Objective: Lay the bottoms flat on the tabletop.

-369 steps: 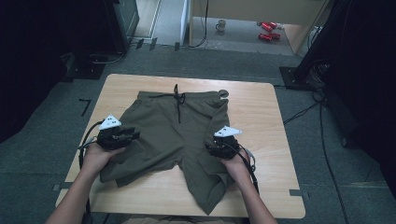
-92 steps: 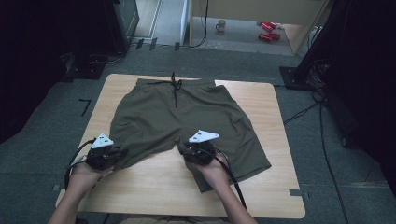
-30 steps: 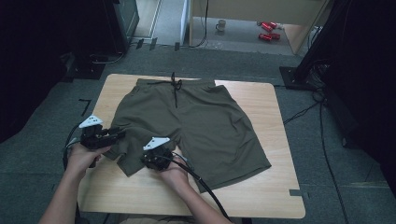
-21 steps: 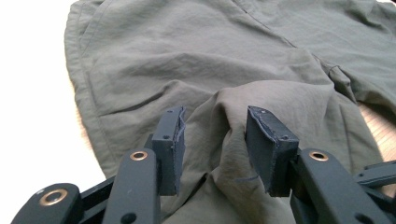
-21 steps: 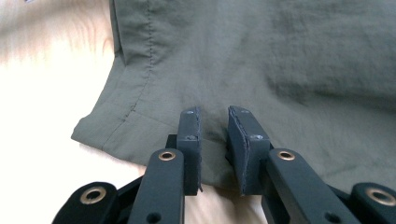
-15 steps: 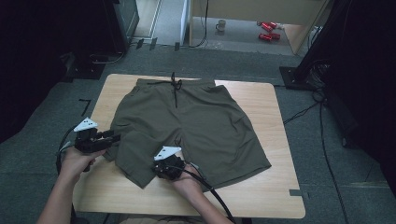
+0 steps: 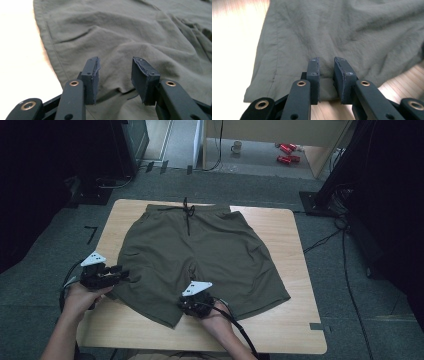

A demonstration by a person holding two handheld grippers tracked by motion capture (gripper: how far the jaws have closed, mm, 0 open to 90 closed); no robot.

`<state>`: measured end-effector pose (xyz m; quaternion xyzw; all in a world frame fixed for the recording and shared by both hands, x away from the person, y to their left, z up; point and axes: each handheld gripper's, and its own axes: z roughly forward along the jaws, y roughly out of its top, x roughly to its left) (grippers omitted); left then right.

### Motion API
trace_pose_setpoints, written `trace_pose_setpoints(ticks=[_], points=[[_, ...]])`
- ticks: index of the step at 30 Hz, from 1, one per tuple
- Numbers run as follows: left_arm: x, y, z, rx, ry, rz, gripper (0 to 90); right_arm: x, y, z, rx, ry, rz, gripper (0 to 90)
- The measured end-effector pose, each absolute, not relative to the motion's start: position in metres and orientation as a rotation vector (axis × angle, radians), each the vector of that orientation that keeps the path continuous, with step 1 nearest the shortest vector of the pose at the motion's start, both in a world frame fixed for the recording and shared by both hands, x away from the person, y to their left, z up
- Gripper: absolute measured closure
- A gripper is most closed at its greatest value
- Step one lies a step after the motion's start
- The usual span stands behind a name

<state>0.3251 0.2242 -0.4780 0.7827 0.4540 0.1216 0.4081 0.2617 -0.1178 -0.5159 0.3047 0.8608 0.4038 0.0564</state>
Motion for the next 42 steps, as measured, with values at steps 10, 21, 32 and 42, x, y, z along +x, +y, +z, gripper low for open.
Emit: trace_pose_setpoints(ticks=[10,21,32,42], points=[[0.317,0.219,-0.483,2.012,1.122,0.294,57.1,0.258,-0.141,-0.517,0.950,2.589,1.237,75.0],[0.318,0.208,-0.485,2.033,1.092,0.294,55.4,0.245,-0.137,-0.520,0.914,2.586,1.271,74.3],[0.318,0.202,-0.485,2.036,1.072,0.307,55.0,0.259,-0.163,-0.495,0.949,2.420,1.331,75.2],[0.319,0.202,-0.486,2.020,1.073,0.303,56.5,0.288,-0.202,-0.508,1.061,2.356,1.166,77.6]])
